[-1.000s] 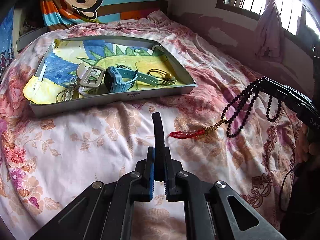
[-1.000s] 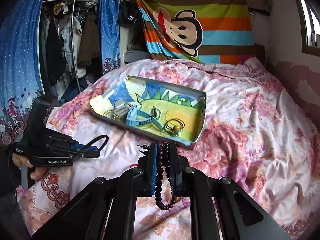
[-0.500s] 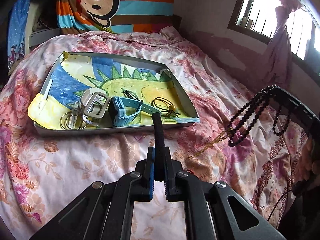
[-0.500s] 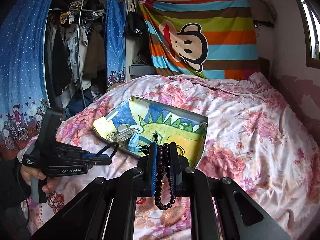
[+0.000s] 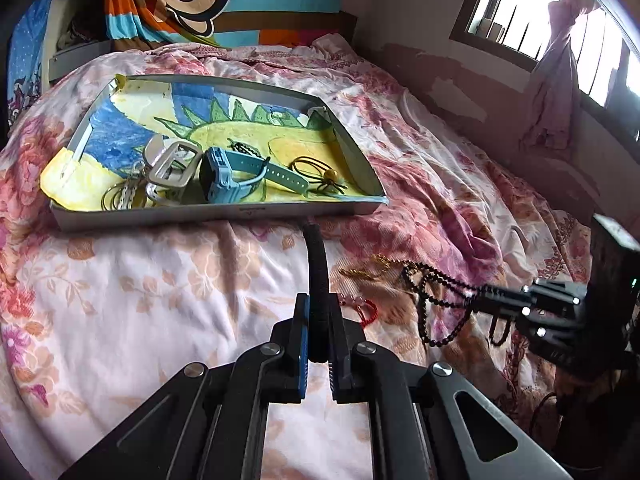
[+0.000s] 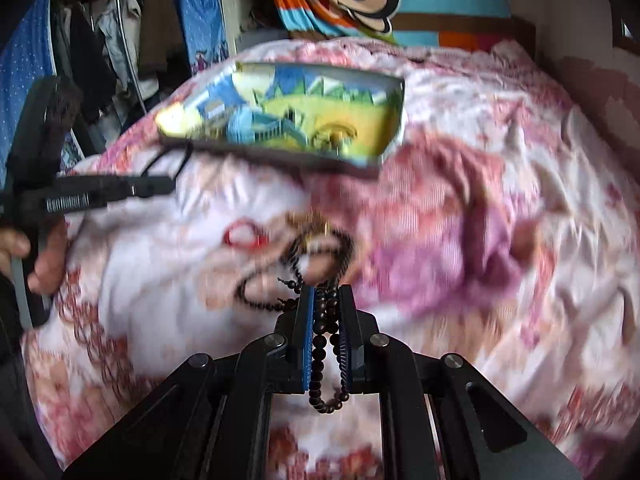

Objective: Organize jewelry
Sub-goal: 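Carry the hair tie and bead strands over the grey tray with both tools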

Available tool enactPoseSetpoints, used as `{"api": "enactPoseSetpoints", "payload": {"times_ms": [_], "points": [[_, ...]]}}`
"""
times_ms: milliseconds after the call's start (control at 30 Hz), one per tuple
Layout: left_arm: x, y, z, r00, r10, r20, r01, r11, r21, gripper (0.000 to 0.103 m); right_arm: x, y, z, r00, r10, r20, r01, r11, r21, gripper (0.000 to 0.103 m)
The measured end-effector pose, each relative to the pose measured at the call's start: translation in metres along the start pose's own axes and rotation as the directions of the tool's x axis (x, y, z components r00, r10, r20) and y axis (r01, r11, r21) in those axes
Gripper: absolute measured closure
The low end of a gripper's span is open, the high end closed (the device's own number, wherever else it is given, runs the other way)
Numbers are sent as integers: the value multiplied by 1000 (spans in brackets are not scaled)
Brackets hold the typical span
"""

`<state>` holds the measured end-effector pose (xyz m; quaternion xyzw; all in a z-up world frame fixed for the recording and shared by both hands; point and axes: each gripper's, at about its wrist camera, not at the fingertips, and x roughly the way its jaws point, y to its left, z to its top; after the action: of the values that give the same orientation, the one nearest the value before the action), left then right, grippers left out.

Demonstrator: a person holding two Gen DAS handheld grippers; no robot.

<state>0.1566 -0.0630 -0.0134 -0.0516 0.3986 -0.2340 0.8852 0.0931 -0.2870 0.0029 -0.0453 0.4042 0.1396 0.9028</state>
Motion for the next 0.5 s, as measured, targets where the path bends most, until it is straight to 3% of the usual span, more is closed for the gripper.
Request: {"api": "enactPoseSetpoints", "payload": {"times_ms": [233,500], "points": [[-4,-14,-16,999,-27,-27,28,1000,5,96,-17,4,-37,999,10,-49,-9,1000,11,93],[-12,-39,-33,998,-48,-42,50,997,52,96,-58,3,-41,1000,-16,-27,16,1000,2,93]]}}
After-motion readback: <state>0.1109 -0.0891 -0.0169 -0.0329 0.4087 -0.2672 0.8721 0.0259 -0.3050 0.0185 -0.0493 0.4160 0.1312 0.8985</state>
